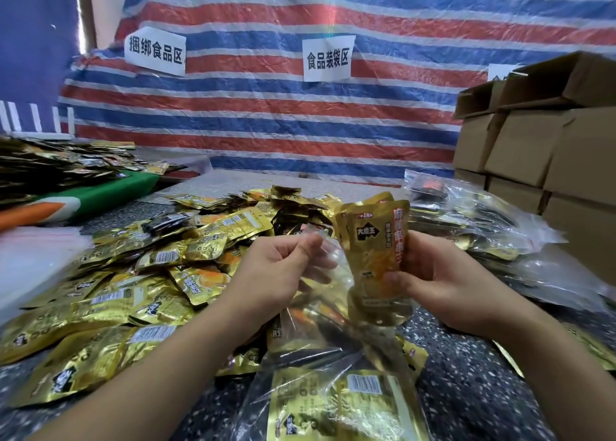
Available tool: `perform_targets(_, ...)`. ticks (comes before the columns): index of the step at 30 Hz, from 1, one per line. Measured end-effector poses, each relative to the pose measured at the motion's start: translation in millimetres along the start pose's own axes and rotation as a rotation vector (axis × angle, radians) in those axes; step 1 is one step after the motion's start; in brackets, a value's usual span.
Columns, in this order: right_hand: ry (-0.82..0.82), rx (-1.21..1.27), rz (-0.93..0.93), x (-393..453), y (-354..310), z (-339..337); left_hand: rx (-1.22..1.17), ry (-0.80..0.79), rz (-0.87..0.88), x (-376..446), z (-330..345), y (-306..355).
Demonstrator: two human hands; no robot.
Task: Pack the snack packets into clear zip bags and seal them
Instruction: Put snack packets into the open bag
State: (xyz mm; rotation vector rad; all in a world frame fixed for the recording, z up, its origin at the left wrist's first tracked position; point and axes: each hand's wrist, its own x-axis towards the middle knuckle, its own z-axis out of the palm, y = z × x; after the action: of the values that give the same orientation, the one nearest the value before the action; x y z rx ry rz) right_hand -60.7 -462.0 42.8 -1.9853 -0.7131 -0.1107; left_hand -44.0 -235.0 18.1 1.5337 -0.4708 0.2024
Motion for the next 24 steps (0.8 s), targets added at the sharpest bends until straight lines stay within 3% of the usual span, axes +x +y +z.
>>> perform_targets(13, -0.27, -0.041, 0.069, -11.8, -25.9, -11.5, -0.06, -0.073, 0.012, -3.3, 3.0, 2.7)
perform_targets(19, -0.241, -0.234, 0.167, -8.0, -21.5, -8.7, -0.041, -0.09, 0.019, -6.4, 7.2, -1.3)
perform_targets(24, -0.214, -0.224, 0.172, -7.5, -24.7, -6.6, -0.025, -0.052, 0.012, -4.8, 5.5, 1.2)
